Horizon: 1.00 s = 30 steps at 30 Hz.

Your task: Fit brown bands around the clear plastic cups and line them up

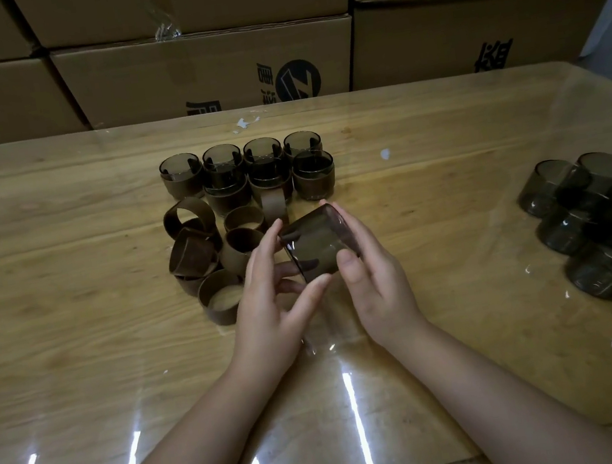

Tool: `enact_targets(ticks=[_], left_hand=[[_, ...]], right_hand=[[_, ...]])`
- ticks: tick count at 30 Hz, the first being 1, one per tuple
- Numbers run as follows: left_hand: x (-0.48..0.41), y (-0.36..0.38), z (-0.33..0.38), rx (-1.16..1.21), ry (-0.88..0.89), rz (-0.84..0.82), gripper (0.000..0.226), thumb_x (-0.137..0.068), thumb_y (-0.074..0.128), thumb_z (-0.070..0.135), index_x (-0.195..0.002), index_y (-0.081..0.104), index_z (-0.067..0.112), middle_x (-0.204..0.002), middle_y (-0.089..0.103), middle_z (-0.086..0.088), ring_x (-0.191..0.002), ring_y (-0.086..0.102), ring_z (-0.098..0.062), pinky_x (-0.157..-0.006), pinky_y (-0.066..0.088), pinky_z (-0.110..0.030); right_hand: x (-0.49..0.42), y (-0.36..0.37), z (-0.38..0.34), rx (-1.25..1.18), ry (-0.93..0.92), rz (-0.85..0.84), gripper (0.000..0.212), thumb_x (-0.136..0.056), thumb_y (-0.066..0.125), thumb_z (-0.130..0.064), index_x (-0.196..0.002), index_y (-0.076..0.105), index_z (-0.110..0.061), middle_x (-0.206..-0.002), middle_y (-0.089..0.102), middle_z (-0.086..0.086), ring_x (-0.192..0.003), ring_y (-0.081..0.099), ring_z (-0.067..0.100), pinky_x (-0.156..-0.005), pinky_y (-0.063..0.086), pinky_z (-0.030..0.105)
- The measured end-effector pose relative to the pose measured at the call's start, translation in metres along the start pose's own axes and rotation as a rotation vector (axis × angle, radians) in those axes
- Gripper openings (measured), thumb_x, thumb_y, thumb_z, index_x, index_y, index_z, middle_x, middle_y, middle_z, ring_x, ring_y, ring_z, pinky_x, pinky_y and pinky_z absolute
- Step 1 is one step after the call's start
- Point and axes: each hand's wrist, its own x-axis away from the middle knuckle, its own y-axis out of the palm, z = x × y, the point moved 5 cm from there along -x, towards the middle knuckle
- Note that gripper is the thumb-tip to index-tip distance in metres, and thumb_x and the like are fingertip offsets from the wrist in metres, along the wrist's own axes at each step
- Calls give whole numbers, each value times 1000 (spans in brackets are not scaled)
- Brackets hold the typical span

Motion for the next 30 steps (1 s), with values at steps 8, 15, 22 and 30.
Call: enact_targets(ticks=[8, 15, 22, 30], left_hand=[[2, -5, 2, -25, -18, 25, 60, -87, 51, 39, -141, 25, 35, -142, 43, -7, -119, 50, 8, -93, 41, -9], [0, -7, 3, 47, -86, 63, 59, -90, 40, 41, -143, 24, 21, -148, 37, 5, -138, 36, -5, -113, 32, -27], [3, -14, 7, 140, -58, 114, 52, -96, 40, 18, -144, 27, 4, -149, 38, -12, -138, 36, -9, -108, 30, -14], [7, -2, 12, 118, 96, 17, 53, -99, 43, 43, -145, 27, 24, -154, 31, -7, -144, 28, -21, -116, 26, -37]], right_hand=[[0, 3, 3, -37, 46, -13, 49, -89, 52, -49, -135, 36, -53, -131, 49, -18, -102, 63, 9, -82, 54, 22], [1, 10, -5, 18, -99, -118, 62, -85, 68, -30, -140, 41, -36, -137, 37, -20, -98, 63, 12, -81, 48, 15], [3, 11, -13, 169, -172, -184, 55, -80, 70, -32, -132, 49, -33, -132, 43, -7, -99, 57, 3, -78, 50, 16], [-4, 0, -1, 125, -35, 28, 51, -77, 67, -40, -124, 48, -48, -128, 39, -21, -99, 61, 13, -81, 54, 27]])
